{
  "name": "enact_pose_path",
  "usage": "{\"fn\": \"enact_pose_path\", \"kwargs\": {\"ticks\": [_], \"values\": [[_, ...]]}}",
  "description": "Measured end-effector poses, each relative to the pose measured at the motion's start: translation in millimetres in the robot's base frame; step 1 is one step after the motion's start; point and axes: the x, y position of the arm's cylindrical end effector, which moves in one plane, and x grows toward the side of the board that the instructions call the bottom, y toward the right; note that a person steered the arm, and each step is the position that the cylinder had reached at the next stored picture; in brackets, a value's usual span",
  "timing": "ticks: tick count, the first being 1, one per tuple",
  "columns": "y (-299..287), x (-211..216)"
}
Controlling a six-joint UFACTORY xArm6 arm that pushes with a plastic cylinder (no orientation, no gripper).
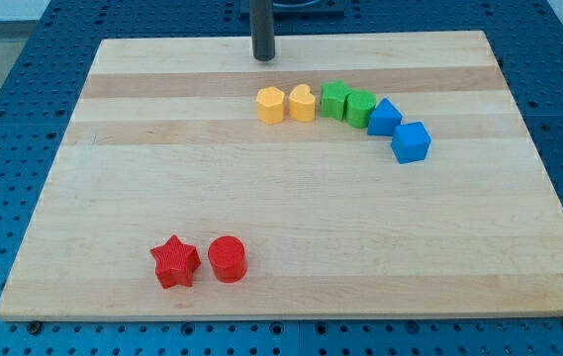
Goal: Move the yellow hexagon towards bottom
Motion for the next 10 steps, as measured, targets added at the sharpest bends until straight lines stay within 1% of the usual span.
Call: {"fn": "enact_pose_path", "kwargs": {"ticks": [1, 2, 3, 4, 5, 6, 7, 8, 9, 10], "values": [[24, 11], [24, 11], [18, 32], [2, 79], [2, 104], [2, 174], [2, 176], [-5, 225], [-5, 230], [-5, 158]]}}
